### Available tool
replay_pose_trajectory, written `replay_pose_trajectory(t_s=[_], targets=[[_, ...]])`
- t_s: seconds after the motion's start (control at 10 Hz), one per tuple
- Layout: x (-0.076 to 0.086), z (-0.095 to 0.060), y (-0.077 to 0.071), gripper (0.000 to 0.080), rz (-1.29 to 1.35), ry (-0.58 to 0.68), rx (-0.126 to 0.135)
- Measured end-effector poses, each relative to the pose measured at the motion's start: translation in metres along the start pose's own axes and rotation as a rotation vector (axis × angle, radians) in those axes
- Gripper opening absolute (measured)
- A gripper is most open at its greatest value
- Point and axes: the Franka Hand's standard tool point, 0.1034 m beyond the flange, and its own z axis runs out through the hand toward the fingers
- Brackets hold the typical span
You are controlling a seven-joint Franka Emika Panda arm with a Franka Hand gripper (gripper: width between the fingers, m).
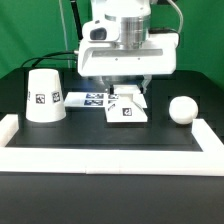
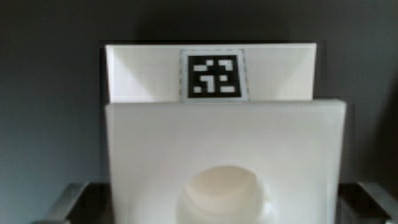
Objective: Assemble lamp
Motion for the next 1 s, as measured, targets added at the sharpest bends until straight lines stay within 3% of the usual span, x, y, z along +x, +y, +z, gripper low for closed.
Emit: replay_pose_trajectory(t_s=[0.3,0.6,0.8,1.0], targets=[[0.043,0.006,-0.008,0.0534,-0.015,0.028,0.002],[0.091,0.002,-0.028,0.0534,-0.006,0.076,0.008],[0.127,-0.002,-0.035,0.0534,-0.078,0.195,0.007],[0.128,-0.002,-0.035,0.0534,-0.074,0.201,0.009]])
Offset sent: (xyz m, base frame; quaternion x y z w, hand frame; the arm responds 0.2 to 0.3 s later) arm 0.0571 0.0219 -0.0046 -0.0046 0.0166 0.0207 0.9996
